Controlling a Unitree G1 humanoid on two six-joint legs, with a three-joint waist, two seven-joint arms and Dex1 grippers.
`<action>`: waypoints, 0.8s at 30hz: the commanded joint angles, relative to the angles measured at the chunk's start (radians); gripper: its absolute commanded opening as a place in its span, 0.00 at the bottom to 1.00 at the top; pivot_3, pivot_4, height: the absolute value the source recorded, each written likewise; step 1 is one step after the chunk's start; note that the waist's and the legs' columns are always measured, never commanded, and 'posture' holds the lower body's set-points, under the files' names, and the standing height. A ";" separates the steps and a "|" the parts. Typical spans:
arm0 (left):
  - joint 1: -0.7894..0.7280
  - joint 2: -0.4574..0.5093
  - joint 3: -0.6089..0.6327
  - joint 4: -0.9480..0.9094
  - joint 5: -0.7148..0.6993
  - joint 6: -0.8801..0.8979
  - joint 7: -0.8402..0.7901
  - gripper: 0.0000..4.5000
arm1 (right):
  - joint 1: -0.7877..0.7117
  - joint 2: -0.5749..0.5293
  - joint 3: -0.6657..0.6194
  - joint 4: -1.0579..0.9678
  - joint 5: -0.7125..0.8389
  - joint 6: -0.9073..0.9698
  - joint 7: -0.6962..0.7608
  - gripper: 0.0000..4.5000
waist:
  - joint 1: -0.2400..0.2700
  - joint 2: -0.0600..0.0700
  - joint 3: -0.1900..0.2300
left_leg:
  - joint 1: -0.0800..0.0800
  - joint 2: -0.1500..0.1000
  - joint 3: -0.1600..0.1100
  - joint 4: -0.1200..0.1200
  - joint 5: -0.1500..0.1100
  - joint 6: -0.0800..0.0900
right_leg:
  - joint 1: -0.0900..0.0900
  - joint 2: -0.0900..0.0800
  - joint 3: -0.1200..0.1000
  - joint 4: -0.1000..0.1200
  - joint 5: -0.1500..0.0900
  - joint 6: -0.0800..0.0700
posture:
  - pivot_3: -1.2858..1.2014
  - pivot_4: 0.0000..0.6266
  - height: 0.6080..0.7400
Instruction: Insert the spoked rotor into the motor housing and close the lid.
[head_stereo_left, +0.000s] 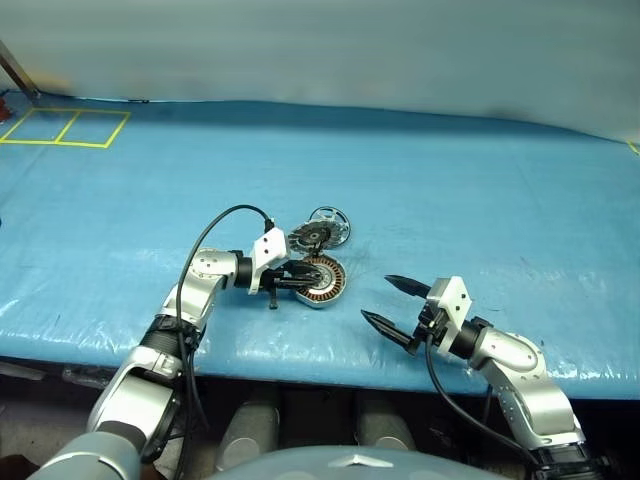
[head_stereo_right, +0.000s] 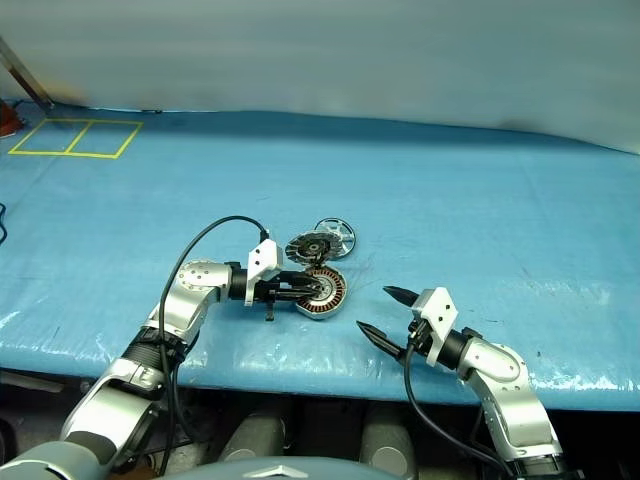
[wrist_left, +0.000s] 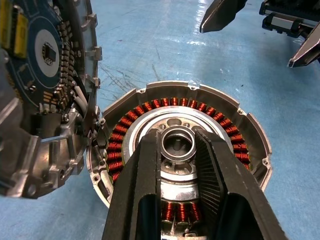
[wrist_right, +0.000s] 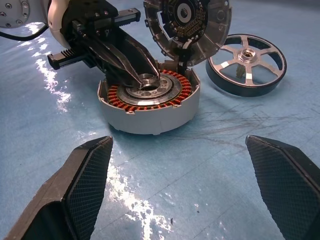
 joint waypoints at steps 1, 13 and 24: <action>-0.009 0.003 0.009 -0.006 -0.003 -0.013 0.005 0.14 | -0.012 0.002 -0.001 -0.011 0.003 -0.024 0.004 1.00 | 0.000 0.000 0.000 | 0.000 0.000 0.000 0.000 0.000 0.000 | 0.000 0.000 0.000 0.000 0.000 0.000 | 0.52 0.24 1.00; -0.016 -0.007 0.010 0.005 -0.008 -0.016 -0.002 0.14 | -0.016 0.006 -0.002 -0.007 -0.007 -0.027 0.000 1.00 | 0.000 0.000 0.000 | 0.000 0.000 0.000 0.001 0.000 0.000 | 0.000 0.000 0.000 0.000 0.000 0.000 | 0.52 0.24 1.00; -0.026 -0.011 0.020 0.023 -0.011 -0.038 0.015 0.14 | -0.020 0.007 -0.001 -0.005 -0.014 -0.029 -0.003 1.00 | -0.001 0.000 0.000 | 0.000 0.000 0.000 0.001 0.000 0.000 | 0.000 0.000 0.000 0.000 0.000 0.000 | 0.52 0.24 1.00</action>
